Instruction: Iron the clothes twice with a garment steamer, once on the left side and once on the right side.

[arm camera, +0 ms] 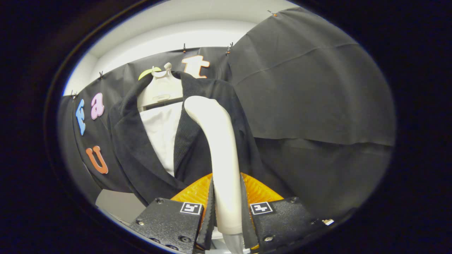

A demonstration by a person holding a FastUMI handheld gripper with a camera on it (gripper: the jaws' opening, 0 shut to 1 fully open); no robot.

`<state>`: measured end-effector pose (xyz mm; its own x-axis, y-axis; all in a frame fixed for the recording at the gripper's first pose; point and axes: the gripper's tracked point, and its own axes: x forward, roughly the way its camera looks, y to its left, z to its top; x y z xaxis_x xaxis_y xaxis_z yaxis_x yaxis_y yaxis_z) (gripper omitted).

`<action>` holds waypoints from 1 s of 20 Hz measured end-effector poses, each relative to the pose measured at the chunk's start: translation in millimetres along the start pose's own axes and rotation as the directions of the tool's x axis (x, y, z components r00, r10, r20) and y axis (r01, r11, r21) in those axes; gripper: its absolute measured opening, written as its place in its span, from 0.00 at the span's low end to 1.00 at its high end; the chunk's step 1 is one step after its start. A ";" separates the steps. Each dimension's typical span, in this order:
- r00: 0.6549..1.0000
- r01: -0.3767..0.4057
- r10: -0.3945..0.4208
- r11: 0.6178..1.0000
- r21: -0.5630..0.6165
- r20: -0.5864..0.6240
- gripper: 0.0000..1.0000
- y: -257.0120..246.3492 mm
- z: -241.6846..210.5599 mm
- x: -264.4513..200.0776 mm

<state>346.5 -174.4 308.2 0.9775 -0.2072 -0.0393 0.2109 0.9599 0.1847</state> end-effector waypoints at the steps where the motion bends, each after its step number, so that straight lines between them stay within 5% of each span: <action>1: 1.000 0.007 -0.007 1.000 -0.004 0.001 0.37 2.6 1.0 4.8; 20: 0.991 0.034 -0.046 0.995 -0.094 -0.123 0.37 0.8 -82.0 8.6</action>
<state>355.1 -159.9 227.5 0.9594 -0.2261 -0.1685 0.2435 0.9657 0.0905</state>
